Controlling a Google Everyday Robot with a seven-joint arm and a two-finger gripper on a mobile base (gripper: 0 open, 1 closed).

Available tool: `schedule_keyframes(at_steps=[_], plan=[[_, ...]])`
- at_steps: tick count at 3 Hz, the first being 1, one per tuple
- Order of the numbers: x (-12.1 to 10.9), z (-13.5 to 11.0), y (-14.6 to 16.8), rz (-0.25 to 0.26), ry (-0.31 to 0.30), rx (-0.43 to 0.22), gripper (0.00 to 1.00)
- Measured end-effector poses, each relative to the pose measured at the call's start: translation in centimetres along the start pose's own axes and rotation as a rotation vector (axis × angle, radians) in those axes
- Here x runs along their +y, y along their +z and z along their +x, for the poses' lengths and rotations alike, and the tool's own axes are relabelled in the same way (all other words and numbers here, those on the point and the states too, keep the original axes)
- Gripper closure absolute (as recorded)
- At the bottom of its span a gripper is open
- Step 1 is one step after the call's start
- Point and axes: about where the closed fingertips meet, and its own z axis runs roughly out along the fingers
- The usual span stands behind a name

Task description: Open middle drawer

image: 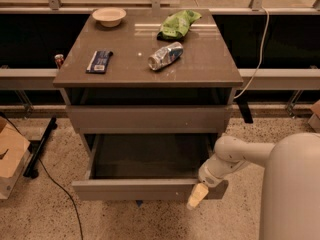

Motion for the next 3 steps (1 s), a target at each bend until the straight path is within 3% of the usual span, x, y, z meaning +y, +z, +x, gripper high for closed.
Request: schedule_keyframes(at_steps=[1,2,3], plan=[[2.0,2.1,0.0,-0.026,0.015,0.031,0.0],[2.0,2.1,0.0,-0.026,0.015,0.031,0.0],[5.1,4.5,0.5,-0.097,0.066,0.039,0.0]])
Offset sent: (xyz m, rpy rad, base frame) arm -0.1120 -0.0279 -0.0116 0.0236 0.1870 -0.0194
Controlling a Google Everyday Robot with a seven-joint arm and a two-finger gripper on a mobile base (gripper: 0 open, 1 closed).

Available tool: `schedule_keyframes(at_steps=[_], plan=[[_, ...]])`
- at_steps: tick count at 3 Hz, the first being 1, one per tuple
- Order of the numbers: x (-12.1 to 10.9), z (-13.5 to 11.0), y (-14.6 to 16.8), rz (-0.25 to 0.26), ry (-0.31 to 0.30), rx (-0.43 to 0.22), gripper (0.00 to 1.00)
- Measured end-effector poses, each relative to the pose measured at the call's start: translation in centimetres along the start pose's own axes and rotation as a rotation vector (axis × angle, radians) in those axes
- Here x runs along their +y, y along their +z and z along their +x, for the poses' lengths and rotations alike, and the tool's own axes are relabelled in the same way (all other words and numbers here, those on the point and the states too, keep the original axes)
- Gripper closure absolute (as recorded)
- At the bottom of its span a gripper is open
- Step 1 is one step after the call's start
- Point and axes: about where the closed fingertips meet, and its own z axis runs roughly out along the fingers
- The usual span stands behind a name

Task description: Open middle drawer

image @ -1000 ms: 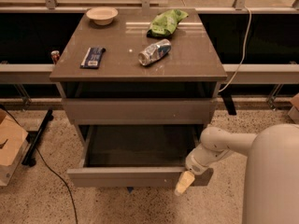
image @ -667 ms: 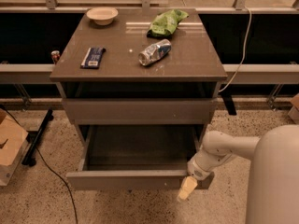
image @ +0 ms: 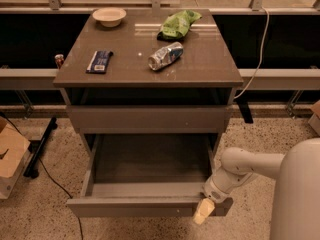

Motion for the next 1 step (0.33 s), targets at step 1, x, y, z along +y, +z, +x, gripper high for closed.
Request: schedule_keyframes(at_steps=[1], plan=[[0.0,0.0,0.0,0.0,0.0,0.0,0.0]])
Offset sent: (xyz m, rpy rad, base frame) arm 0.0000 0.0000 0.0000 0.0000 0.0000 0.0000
